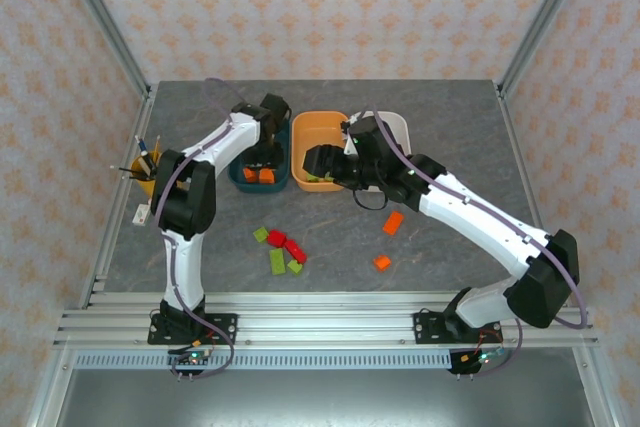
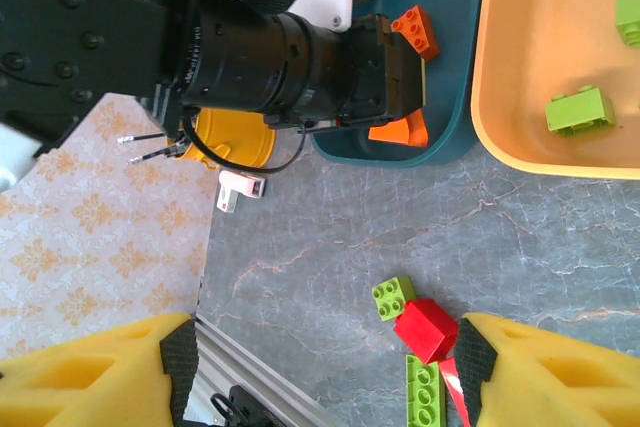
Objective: Sort the legos into containers by color
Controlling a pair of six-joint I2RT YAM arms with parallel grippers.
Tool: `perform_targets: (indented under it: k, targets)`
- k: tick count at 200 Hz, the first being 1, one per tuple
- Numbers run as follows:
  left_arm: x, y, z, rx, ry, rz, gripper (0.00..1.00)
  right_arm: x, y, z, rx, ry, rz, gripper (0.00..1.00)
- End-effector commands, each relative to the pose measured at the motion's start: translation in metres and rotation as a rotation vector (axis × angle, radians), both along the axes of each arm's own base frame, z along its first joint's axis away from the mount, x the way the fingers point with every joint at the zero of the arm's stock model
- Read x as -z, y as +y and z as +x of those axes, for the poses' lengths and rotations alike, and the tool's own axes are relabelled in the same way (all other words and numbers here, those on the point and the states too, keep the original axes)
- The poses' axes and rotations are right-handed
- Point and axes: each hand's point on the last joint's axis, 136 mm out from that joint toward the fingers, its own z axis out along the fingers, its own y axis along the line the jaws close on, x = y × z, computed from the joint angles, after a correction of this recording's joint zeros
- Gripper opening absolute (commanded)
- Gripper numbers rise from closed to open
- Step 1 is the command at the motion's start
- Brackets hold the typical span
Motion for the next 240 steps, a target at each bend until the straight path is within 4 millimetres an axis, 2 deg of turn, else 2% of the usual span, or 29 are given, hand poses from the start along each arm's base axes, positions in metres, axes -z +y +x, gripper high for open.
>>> perform_targets:
  k: [1,51,75,93,112,130,160,164,177,193,207,227,240]
  targets:
    - [-0.002,0.002,0.010,0.014,-0.018,0.007,0.22,0.003,-0.005,-0.001,0.029,0.000,-0.011,0.70]
    - [0.017,0.007,0.005,0.016,0.027,0.035,0.31,0.017,-0.012,-0.007,0.030,0.029,-0.053,0.71]
    - [0.013,0.007,0.005,0.014,0.021,0.032,0.39,0.020,-0.015,-0.009,0.017,0.030,-0.090,0.71]
    - [0.003,0.006,0.006,0.011,-0.001,0.026,0.41,0.021,-0.019,-0.010,0.006,0.023,-0.123,0.71]
    - [-0.019,0.006,0.010,0.004,-0.052,0.013,0.46,0.019,-0.023,-0.011,-0.007,0.005,-0.161,0.71]
    - [-0.048,0.007,0.013,-0.001,-0.105,0.012,0.50,0.015,-0.029,-0.011,-0.015,-0.019,-0.203,0.71]
    - [-0.107,0.010,0.014,-0.028,-0.229,-0.012,0.56,0.005,-0.038,-0.011,-0.029,-0.072,-0.266,0.71]
    - [-0.125,0.011,0.012,-0.032,-0.267,-0.024,0.57,0.004,-0.040,-0.011,-0.032,-0.077,-0.274,0.71]
    - [-0.152,0.013,0.005,-0.045,-0.322,-0.046,0.60,0.003,-0.042,-0.013,-0.051,-0.093,-0.297,0.71]
    - [-0.184,0.015,-0.008,-0.076,-0.400,-0.095,0.63,0.004,-0.043,-0.015,-0.076,-0.107,-0.319,0.71]
    - [-0.202,0.014,-0.024,-0.115,-0.456,-0.164,0.65,0.005,-0.043,-0.018,-0.106,-0.123,-0.347,0.71]
    - [-0.213,0.017,-0.056,-0.183,-0.502,-0.243,0.67,0.011,-0.033,-0.029,-0.187,-0.155,-0.402,0.71]
    - [-0.211,0.021,-0.080,-0.217,-0.512,-0.267,0.68,0.021,-0.020,-0.040,-0.264,-0.170,-0.445,0.71]
